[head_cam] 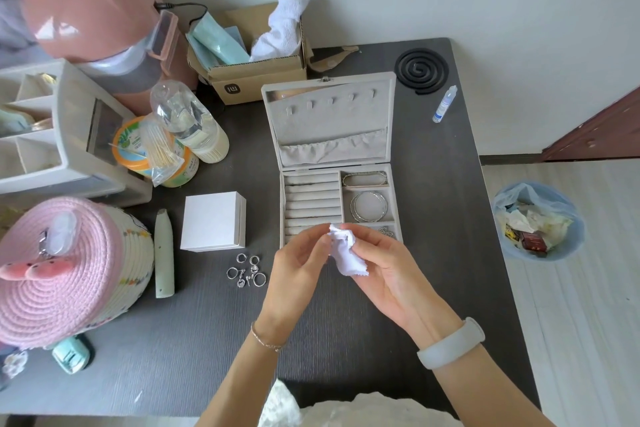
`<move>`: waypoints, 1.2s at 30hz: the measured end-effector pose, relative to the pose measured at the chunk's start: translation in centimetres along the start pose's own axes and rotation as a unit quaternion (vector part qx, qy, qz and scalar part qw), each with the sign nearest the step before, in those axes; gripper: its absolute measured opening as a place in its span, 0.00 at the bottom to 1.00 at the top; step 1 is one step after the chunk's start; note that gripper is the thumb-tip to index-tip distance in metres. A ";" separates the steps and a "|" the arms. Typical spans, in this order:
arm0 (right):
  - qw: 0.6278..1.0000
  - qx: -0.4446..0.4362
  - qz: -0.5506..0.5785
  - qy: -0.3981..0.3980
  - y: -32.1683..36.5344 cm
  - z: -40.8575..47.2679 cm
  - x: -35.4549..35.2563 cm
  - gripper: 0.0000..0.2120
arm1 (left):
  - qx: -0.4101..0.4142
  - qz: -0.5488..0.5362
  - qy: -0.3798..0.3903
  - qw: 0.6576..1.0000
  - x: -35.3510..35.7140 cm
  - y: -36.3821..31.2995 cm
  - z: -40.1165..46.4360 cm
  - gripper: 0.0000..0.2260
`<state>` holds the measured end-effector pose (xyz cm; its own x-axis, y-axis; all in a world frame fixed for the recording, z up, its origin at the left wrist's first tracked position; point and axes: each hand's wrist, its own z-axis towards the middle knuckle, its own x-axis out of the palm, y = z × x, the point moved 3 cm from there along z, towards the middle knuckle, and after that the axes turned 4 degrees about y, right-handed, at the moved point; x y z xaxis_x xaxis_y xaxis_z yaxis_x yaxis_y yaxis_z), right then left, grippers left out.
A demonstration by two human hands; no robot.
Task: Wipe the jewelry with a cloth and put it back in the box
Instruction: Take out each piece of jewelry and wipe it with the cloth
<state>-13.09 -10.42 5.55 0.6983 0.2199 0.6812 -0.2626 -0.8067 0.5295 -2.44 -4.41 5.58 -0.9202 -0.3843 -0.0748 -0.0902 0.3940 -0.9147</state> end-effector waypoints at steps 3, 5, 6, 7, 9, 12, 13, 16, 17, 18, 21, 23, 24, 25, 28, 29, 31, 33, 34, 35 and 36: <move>0.998 -0.032 -0.037 -0.035 0.0 -0.2 -0.2 0.09 | 0.016 -0.001 0.008 1.000 0.2 -0.5 -0.4 0.07; 0.993 -0.051 -0.077 -0.068 0.0 -0.2 -0.5 0.08 | 0.011 0.009 -0.005 1.000 0.2 -0.4 -0.4 0.07; 0.990 -0.060 -0.101 -0.081 0.0 -0.3 -0.5 0.08 | 0.010 0.015 -0.011 1.000 0.3 -0.3 -0.3 0.07; 0.986 -0.067 -0.123 -0.092 0.0 -0.4 -0.5 0.08 | 0.008 0.019 -0.019 1.000 0.3 -0.3 -0.3 0.07; 0.980 -0.074 -0.153 -0.105 0.0 -0.5 -0.6 0.08 | 0.008 0.027 -0.032 0.999 0.2 -0.3 -0.2 0.08; 0.970 -0.085 -0.190 -0.123 -0.1 -0.7 -0.7 0.07 | 0.005 0.034 -0.045 0.998 0.1 -0.3 -0.1 0.08; 0.967 -0.088 -0.200 -0.128 -0.1 -0.7 -0.8 0.06 | 0.003 0.036 -0.050 0.998 0.0 -0.2 -0.2 0.08; 0.960 -0.090 -0.227 -0.140 -0.2 -0.7 -1.0 0.05 | -0.001 0.042 -0.059 0.997 -0.1 -0.2 -0.3 0.08; 0.957 -0.092 -0.237 -0.141 -0.2 -0.7 -1.0 0.05 | -0.002 0.043 -0.061 0.997 -0.2 -0.3 -0.3 0.08; 0.955 -0.092 -0.245 -0.142 -0.2 -0.6 -1.1 0.05 | -0.002 0.045 -0.061 0.997 -0.2 -0.3 -0.3 0.08; 0.952 -0.085 -0.255 -0.144 -0.3 -0.6 -1.2 0.05 | -0.006 0.045 -0.064 0.997 -0.4 -0.3 -0.3 0.08; 0.956 -0.081 -0.239 -0.150 -0.4 -0.7 -1.3 0.06 | -0.006 0.047 -0.070 0.996 -0.5 -0.2 -0.4 0.07; 0.961 -0.080 -0.218 -0.151 -0.4 -0.7 -1.4 0.08 | -0.008 0.048 -0.072 0.996 -0.5 -0.2 -0.5 0.07; 0.964 -0.079 -0.203 -0.152 -0.3 -0.8 -1.4 0.10 | -0.010 0.046 -0.073 0.996 -0.5 -0.2 -0.5 0.07; 0.960 -0.085 -0.218 -0.153 -0.1 -1.1 -1.1 0.10 | -0.016 0.040 -0.075 0.996 -0.5 -0.3 -0.6 0.08; 0.959 -0.089 -0.222 -0.153 -0.1 -1.1 -1.1 0.10 | -0.017 0.038 -0.076 0.996 -0.6 -0.3 -0.6 0.07; 0.959 -0.092 -0.217 -0.159 -0.1 -1.1 -1.2 0.09 | -0.017 0.034 -0.077 0.996 -0.5 -0.4 -0.6 0.07; 0.962 -0.088 -0.198 -0.166 -0.1 -0.9 -1.3 0.08 | -0.014 0.033 -0.074 0.997 -0.4 -0.5 -0.6 0.07; 0.964 -0.086 -0.188 -0.169 -0.1 -0.9 -1.3 0.08 | -0.011 0.033 -0.071 0.997 -0.4 -0.6 -0.7 0.07; 0.965 -0.084 -0.182 -0.170 -0.2 -0.9 -1.3 0.08 | -0.007 0.033 -0.069 0.997 -0.3 -0.7 -0.7 0.07; 0.965 -0.081 -0.181 -0.170 -0.2 -0.9 -1.3 0.08 | -0.001 0.033 -0.066 0.997 -0.3 -0.8 -0.8 0.08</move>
<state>-14.54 -10.07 5.00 0.9348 0.2556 0.2466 -0.0426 -0.6086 0.7923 -2.43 -3.98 6.65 -0.8662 -0.4637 -0.1862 -0.0319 0.4232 -0.9055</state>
